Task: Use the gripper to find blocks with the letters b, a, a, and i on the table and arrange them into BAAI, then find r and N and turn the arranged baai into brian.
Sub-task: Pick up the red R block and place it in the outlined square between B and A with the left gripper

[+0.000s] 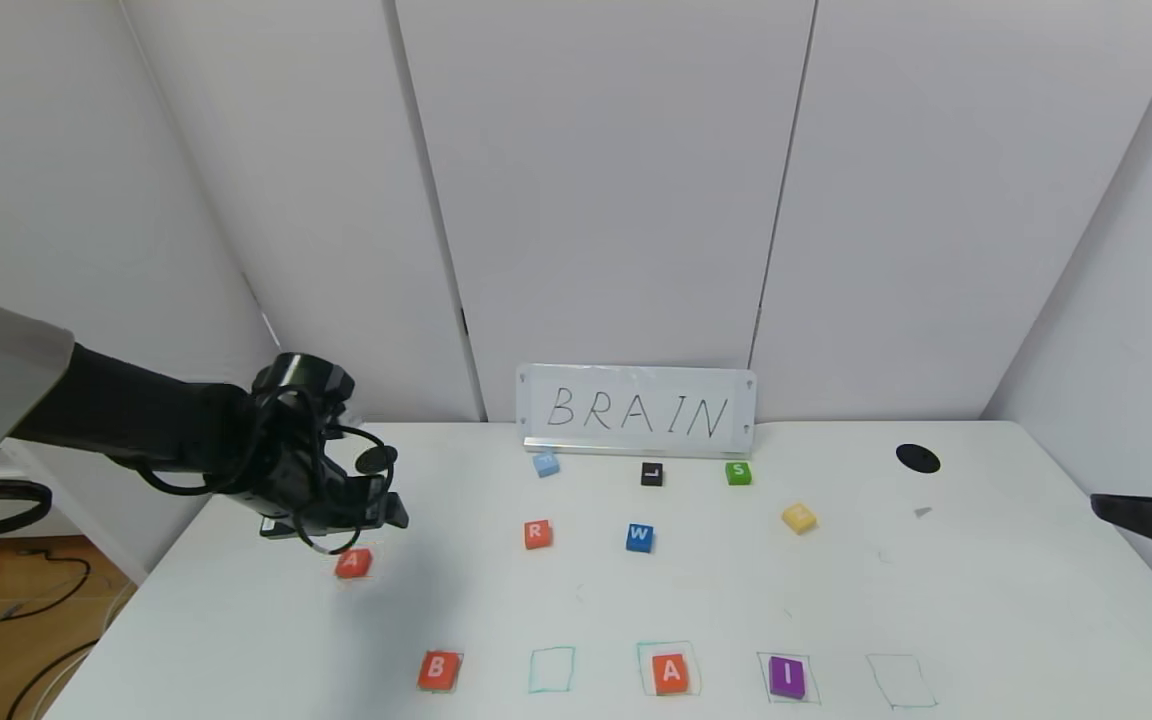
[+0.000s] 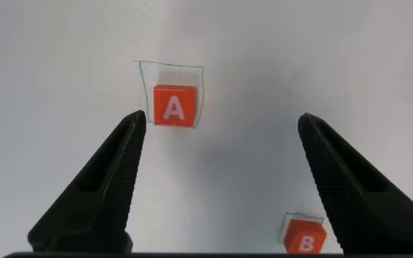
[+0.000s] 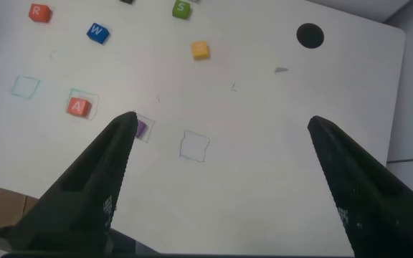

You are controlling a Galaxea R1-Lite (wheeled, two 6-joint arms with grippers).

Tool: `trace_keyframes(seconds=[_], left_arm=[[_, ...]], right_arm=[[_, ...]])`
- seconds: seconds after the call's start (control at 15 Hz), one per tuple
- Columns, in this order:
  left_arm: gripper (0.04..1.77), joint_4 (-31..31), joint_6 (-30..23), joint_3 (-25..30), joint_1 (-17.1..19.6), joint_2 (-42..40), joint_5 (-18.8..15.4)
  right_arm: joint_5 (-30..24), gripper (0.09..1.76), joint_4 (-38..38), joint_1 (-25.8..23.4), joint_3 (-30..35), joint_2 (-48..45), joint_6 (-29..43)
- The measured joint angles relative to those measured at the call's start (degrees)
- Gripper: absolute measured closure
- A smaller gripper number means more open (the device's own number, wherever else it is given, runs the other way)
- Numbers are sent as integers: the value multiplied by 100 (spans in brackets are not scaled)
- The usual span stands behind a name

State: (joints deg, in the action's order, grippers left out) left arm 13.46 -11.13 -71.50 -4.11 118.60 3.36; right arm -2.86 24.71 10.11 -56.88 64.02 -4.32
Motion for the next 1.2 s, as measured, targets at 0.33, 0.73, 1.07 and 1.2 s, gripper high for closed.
trace_keyframes(seconds=[0.33,0.73,1.07,1.2], left_arm=[[20,336,-1150,-386,-718,-236,205],[14,2083,-2004,-1843,-1319,-9,299],[12,3312,-2199,-3078,-1731,527,240],[11,3424,-2303,-3399,-1890,794,254]], right_arm=[[0,14,-2,6,2,-13,0],[9,14,0,67,22,-27,2],[9,14,0,83,33,-35,2],[7,14,-2,85,38,-44,2]])
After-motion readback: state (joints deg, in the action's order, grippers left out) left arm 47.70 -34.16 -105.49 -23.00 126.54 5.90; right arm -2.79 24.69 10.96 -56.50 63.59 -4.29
